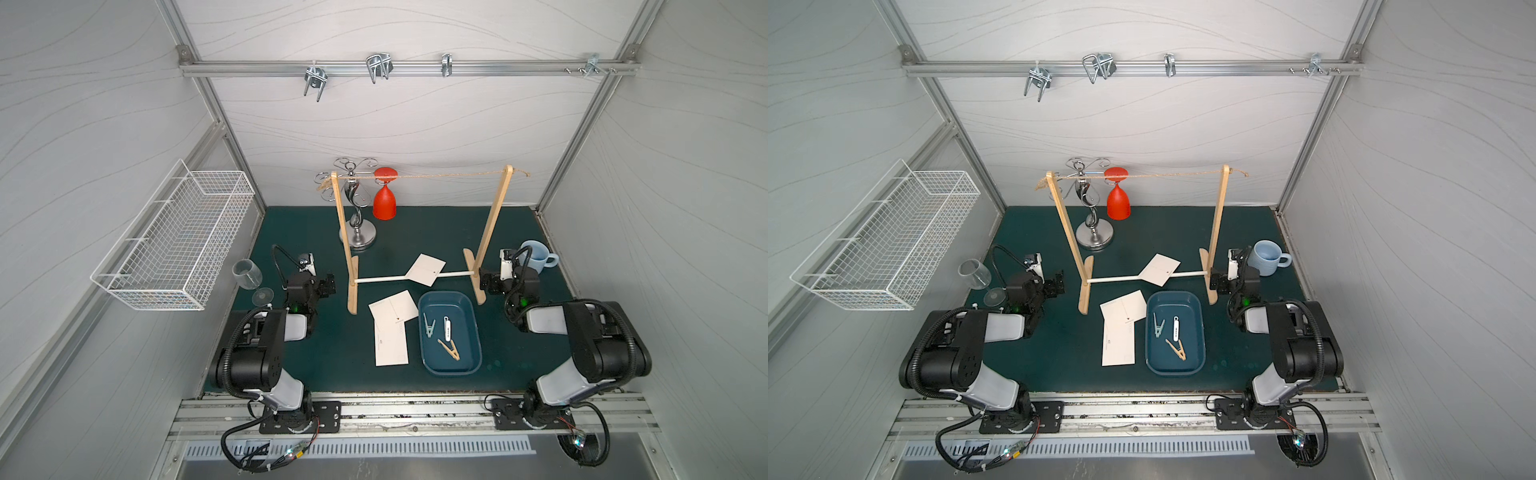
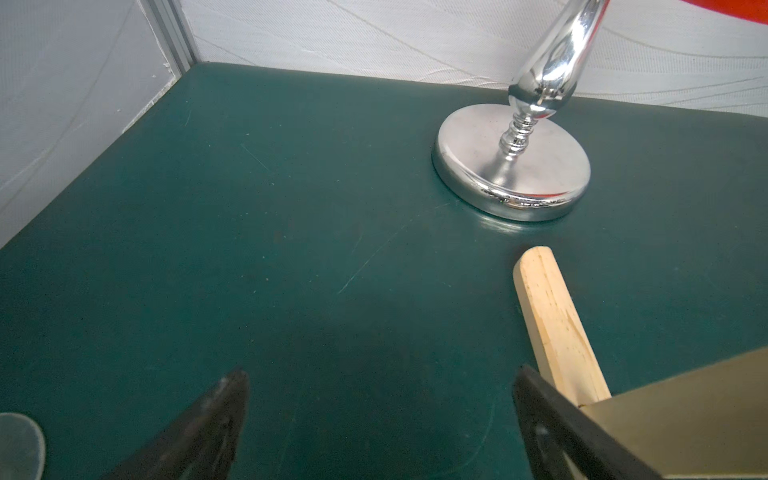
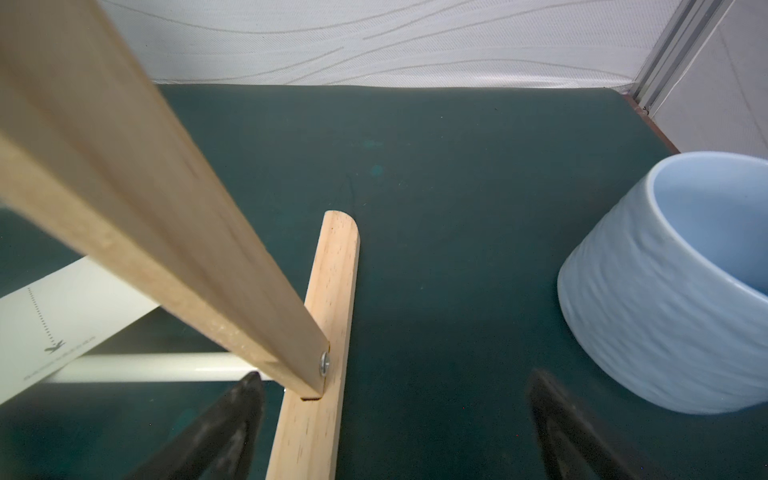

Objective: Remove the postcards from the strings
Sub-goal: Reset both arms

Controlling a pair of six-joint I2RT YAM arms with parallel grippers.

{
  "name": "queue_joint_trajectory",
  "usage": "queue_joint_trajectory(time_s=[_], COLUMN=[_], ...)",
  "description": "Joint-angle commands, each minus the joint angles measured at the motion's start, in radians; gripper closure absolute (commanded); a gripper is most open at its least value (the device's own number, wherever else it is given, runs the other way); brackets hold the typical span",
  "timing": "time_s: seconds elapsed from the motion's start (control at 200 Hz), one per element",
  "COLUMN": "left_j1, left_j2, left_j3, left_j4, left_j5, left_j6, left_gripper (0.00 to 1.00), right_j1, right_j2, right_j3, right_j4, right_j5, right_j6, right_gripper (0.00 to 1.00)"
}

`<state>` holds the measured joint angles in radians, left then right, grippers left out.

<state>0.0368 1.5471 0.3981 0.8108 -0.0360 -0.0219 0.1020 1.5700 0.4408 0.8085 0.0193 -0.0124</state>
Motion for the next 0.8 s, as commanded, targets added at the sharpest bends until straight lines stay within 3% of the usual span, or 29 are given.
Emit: queue_joint_trajectory(time_s=[0.0,0.795], left_j1=[0.006,0.006], left_j2=[0.010,0.010], left_j3=[0.033,0.031], left_j4=[0.028,0.028], left_j5=[0.013,0.007], left_j6=[0.003,0.001], left_gripper=[0.00,0.00], right_j1=[-0.004,-0.008], right_j2=[0.007,0.010], right_j3=[0.003,0.006], right_j4=[-0.001,-0.003], right_j5=[-0.010,-0.017], right_j6=[-0.016,-0.013], right_gripper=[0.01,0.01])
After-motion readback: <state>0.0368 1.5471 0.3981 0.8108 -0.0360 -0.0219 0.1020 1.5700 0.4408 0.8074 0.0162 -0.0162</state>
